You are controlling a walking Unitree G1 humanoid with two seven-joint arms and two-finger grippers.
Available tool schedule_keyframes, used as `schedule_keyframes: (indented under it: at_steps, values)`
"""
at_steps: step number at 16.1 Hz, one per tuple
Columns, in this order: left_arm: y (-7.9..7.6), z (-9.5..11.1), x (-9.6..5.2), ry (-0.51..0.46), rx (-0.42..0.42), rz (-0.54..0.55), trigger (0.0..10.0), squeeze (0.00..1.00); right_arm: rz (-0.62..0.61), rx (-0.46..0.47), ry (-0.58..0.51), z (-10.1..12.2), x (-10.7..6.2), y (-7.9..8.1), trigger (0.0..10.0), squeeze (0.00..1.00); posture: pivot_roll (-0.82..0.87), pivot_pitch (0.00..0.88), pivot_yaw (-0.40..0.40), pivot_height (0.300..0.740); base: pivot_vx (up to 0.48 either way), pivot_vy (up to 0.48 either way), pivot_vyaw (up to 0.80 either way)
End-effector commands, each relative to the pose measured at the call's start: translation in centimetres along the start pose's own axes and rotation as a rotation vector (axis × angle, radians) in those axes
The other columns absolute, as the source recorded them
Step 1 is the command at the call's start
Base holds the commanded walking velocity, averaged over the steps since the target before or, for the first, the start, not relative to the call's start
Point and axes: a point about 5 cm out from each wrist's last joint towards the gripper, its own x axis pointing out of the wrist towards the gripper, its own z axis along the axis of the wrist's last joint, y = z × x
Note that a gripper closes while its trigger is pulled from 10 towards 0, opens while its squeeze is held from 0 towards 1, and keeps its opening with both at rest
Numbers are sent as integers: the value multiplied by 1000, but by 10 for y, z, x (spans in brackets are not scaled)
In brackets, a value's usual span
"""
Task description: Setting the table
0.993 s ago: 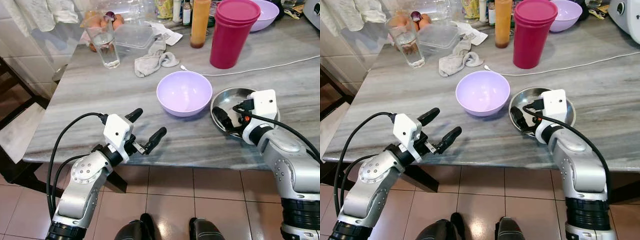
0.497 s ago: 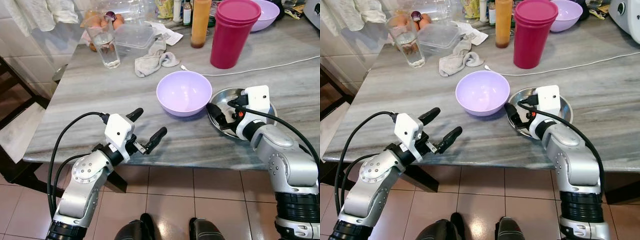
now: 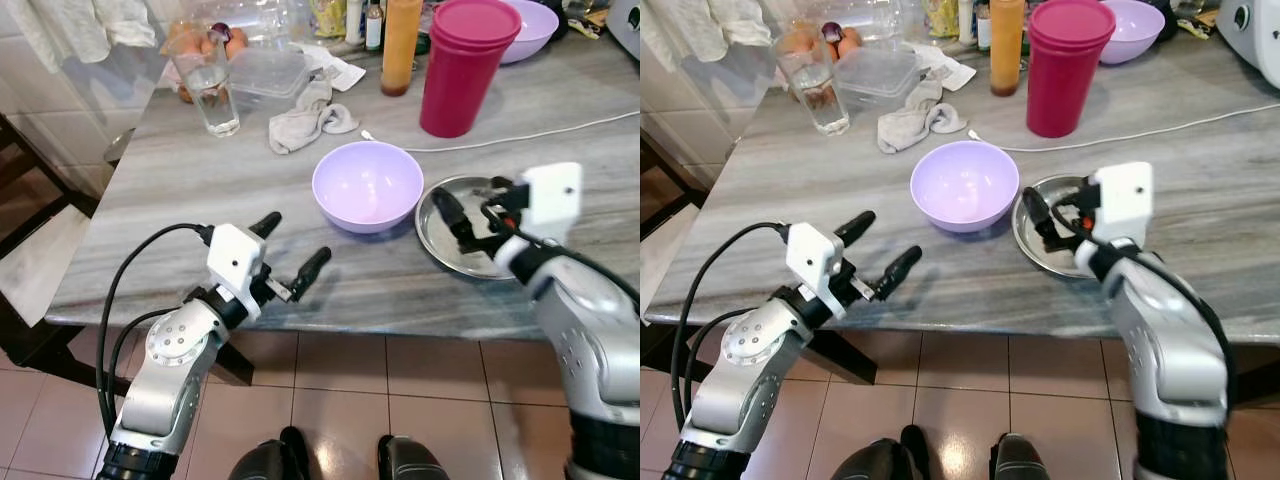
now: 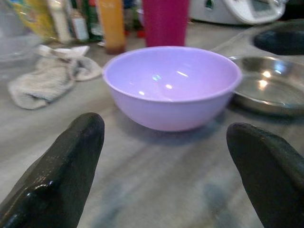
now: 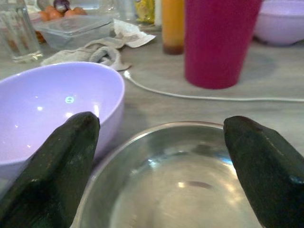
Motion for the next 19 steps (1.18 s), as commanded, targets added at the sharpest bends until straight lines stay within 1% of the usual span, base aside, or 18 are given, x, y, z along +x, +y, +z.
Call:
schedule_keyframes:
  at_steps: [1, 2, 3, 4, 5, 6, 7, 8, 10, 11, 12, 14, 17, 19]
  values:
    - [4, 2, -1, -10, 4, 32, 10000, 0, -27, -40, -57, 8, -6, 1, 10000, 0, -324, 216, 94, 740, 0, 0, 0]
    - [2, 2, 0, -13, -3, 36, 10000, 0, -58, -86, -39, 6, -11, -1, 10000, 0, -326, 211, 96, 740, 0, 0, 0]
    - [2, 2, 0, -13, -4, 36, 10000, 0, -64, -94, -24, 4, -12, -1, 10000, 0, -326, 211, 96, 740, 0, 0, 0]
    - [-1, -1, 1, -7, -12, 28, 10000, 0, -94, -90, 23, -4, -12, -7, 10000, 0, -332, 204, 99, 740, 0, 0, 0]
    - [-2, -2, 2, -4, -15, 23, 10000, 0, -101, -84, 40, -7, -11, -9, 10000, 0, -331, 201, 100, 740, 0, 0, 0]
    - [-3, -2, 3, -2, -17, 17, 10000, 0, -103, -84, 46, -6, -8, -13, 10000, 0, -332, 200, 100, 740, 0, 0, 0]
    - [-3, -2, 4, -3, -17, 17, 10000, 0, -90, -104, 53, -4, -1, -19, 10000, 0, -331, 199, 100, 740, 0, 0, 0]
    - [-3, -2, 4, -3, -18, 17, 10000, 0, -79, -99, 60, -3, 3, -21, 10000, 0, -331, 199, 100, 740, 0, 0, 0]
    - [-4, -2, 3, -2, -21, 16, 10000, 0, -63, -80, 115, -7, 10, -24, 10000, 0, -324, 202, 96, 740, 0, 0, 0]
    - [-5, -2, 2, -1, -25, 9, 10000, 0, -54, -89, 137, -8, 13, -25, 10000, 0, -321, 206, 94, 740, 0, 0, 0]
    - [-8, -2, -1, 0, -39, -23, 10000, 0, -45, -76, 163, -10, 18, -28, 10000, 0, -318, 215, 92, 740, 0, 0, 0]
    - [-10, -1, -3, 7, -35, -66, 10000, 0, -26, -81, 202, -10, 23, -32, 10000, 0, -314, 223, 92, 740, 0, 0, 0]
    - [-7, -1, -5, 15, -28, -67, 10000, 0, -27, -82, 245, -10, 27, -39, 10000, 0, -311, 235, 95, 740, 0, 0, 0]
    - [-8, 0, -5, 20, -29, -75, 10000, 0, -18, -46, 283, -14, 30, -43, 10000, 0, -309, 240, 96, 740, 0, 0, 0]
